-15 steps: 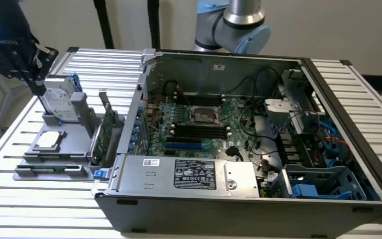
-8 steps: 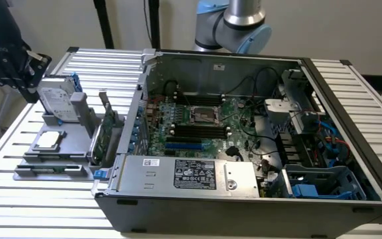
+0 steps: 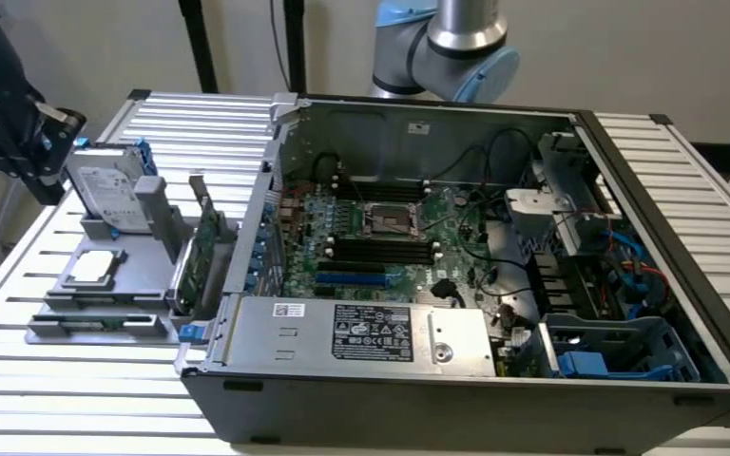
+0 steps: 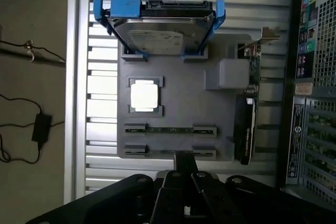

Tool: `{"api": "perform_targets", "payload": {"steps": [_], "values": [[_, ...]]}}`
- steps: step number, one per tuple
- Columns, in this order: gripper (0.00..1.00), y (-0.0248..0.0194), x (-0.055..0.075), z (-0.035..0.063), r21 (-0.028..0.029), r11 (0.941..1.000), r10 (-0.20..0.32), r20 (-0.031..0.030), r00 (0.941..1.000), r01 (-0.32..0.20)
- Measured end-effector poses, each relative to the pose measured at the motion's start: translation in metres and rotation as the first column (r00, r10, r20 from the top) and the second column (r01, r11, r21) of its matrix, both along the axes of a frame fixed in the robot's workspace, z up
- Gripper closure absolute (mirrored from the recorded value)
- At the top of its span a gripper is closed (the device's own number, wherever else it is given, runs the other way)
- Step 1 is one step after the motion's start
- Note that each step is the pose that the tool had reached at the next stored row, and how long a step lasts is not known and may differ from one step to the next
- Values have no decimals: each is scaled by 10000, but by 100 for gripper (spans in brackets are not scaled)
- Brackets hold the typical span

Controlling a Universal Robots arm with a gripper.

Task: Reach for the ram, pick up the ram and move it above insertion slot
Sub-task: 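Reach for the ram, then pick up the ram and move it above insertion slot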

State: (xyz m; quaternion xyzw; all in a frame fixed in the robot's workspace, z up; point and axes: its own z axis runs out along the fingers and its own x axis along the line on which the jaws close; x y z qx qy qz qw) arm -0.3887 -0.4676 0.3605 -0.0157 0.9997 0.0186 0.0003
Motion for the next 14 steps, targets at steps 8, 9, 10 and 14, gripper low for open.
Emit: {"api": "perform_targets", "payload": {"steps": [8,9,10,14], "values": [[89,-41,-3,15,-1,10000,28,2,10000,-28],[89,-41,-3,15,-1,10000,27,2,10000,-27],[89,-41,-3,15,-1,10000,27,2,10000,-27],[89,-41,-3,15,-1,10000,27,2,10000,-27]]}}
